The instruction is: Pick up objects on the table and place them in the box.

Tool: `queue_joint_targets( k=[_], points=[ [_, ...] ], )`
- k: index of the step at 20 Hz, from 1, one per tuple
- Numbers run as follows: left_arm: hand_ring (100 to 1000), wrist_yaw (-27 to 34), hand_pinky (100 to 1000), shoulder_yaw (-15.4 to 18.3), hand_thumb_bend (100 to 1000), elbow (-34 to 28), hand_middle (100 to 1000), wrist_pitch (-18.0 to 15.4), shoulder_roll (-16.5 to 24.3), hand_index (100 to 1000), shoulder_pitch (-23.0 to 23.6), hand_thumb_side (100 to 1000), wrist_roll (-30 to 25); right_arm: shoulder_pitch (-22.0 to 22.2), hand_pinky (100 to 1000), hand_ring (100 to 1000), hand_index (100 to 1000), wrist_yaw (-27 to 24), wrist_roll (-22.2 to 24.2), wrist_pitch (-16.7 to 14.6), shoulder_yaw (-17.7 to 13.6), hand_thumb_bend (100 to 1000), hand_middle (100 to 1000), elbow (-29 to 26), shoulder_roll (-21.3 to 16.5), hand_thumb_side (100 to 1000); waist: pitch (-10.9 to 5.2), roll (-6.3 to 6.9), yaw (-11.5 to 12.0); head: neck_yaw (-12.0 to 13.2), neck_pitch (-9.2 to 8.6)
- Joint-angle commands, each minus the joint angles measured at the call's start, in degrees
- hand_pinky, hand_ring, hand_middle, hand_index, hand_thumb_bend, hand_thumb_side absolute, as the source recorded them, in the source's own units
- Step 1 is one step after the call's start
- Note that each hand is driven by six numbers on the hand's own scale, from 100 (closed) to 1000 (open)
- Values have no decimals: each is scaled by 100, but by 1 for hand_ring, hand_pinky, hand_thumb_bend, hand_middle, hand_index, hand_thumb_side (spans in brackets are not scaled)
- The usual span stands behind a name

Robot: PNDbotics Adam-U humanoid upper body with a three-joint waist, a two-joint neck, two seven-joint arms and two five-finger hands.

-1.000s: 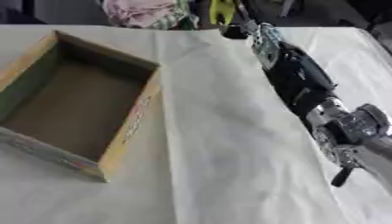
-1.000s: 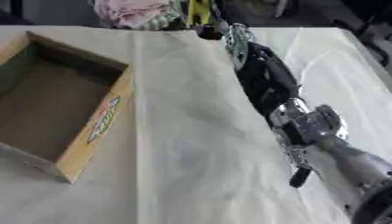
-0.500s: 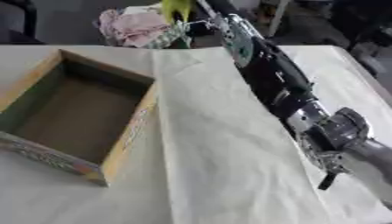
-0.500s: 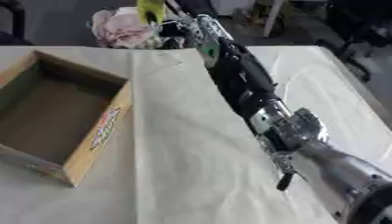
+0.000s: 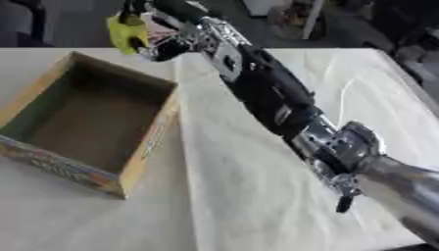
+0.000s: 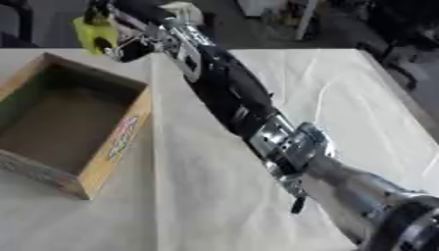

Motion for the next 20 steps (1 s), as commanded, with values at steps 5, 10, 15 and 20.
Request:
queue_joint_targets(
  k=[5, 10, 15, 20],
  points=[
    [797, 25, 514, -8, 406, -112, 747, 0, 8, 803, -49, 856, -34, 14, 796, 802, 819, 448, 358, -331, 213, 116, 637, -54, 328, 233, -103, 82, -40, -16, 86],
    [797, 33, 514, -4, 405, -112, 747, 1, 13, 803, -42, 857, -36, 47, 859, 907, 1000, 849, 435, -496, 276, 353, 922, -140, 337, 436, -93, 109, -108, -11, 104],
    [797, 34, 514, 2, 404, -112, 747, -1, 21, 803, -33, 856, -35, 44, 884, 941, 1000, 1043, 197, -456, 212, 458, 1000, -413, 225, 523, -106, 144, -204, 38, 117],
    [798, 30, 514, 28, 404, -112, 747, -4, 37, 803, -4, 856, -6, 55, 871, 915, 1000, 574, -387, -97, -16, 375, 982, -861, 36, 489, -131, 177, -379, 190, 137]
  ],
)
